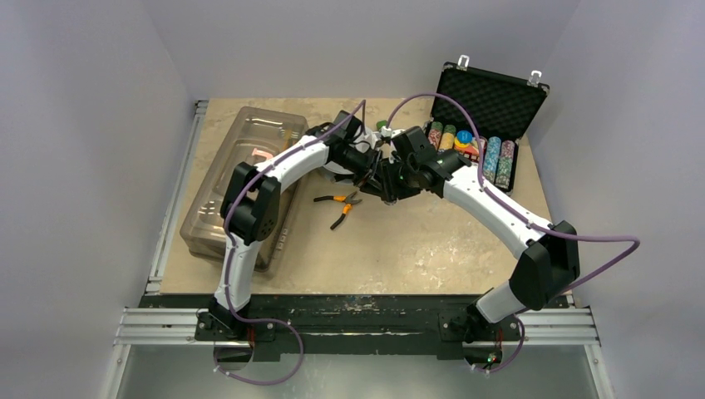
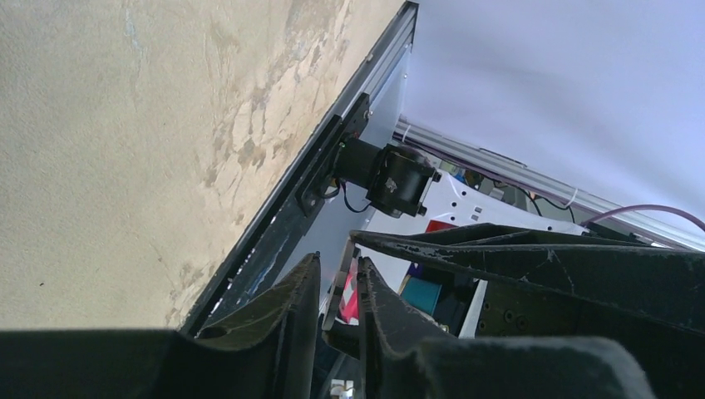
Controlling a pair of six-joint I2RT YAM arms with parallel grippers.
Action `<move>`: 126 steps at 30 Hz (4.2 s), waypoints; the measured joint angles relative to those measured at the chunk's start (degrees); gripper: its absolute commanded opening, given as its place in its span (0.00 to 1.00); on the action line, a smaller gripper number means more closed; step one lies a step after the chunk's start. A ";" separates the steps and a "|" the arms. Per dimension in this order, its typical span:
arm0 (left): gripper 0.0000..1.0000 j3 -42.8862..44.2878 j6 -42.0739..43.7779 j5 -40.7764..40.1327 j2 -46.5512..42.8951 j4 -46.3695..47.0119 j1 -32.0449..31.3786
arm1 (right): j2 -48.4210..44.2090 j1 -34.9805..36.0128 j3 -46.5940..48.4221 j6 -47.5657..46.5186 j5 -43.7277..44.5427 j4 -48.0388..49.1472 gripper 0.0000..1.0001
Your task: Pack up texas hold em set
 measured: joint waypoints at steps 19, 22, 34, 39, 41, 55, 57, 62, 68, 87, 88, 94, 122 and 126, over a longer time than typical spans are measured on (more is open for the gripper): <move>0.00 -2.21 0.17 -2.73 -1.70 -0.57 -0.13 | -0.35 0.02 -0.24 -0.68 -1.14 -0.46 0.45; 0.00 -4.24 0.17 -3.87 -4.61 -0.26 0.07 | -1.88 -0.76 -1.36 0.50 -3.89 -0.55 0.47; 0.00 -16.79 -4.76 -4.87 -23.82 10.40 2.29 | -6.08 -16.26 -11.32 15.50 -43.98 12.61 0.25; 0.00 -19.56 -6.78 -3.32 -26.93 13.33 2.29 | -6.12 -16.98 -18.16 28.98 -55.95 30.53 0.38; 0.00 -19.85 -7.15 -3.10 -27.93 13.49 2.43 | -6.12 -17.40 -20.02 32.92 -58.80 35.52 0.45; 0.00 -26.34 -7.85 -4.59 -40.46 14.93 6.71 | -7.08 -17.68 -15.58 36.33 -63.71 39.56 0.46; 0.00 -26.99 -8.17 -4.52 -40.44 15.08 6.64 | -7.06 -17.44 -14.10 38.05 -64.43 41.33 0.46; 0.00 -27.58 -9.57 -4.33 -40.44 15.87 6.67 | -6.84 -15.06 -12.09 39.58 -65.66 43.80 0.41; 0.00 -27.61 -10.62 -3.32 -40.46 16.92 6.64 | -5.55 -11.43 -12.04 40.61 -66.36 44.63 0.31; 0.62 -23.37 -3.78 -12.17 -40.57 5.40 6.97 | -5.03 -13.22 -15.06 41.51 -65.96 46.53 0.00; 0.62 -21.42 -1.88 -14.64 -40.57 2.16 6.97 | -4.68 -14.34 -14.32 39.26 -64.61 42.38 0.00; 0.64 -15.32 6.71 -24.44 -41.35 -9.14 6.99 | 2.86 -24.13 -5.49 26.86 -46.03 15.47 0.00; 0.63 -5.57 27.10 -30.95 -30.88 -22.32 7.08 | 22.91 -54.31 15.52 50.97 11.80 -17.42 0.00; 0.62 -5.55 27.08 -29.92 -29.88 -22.56 7.32 | 23.41 -54.40 15.52 52.72 11.61 -17.68 0.00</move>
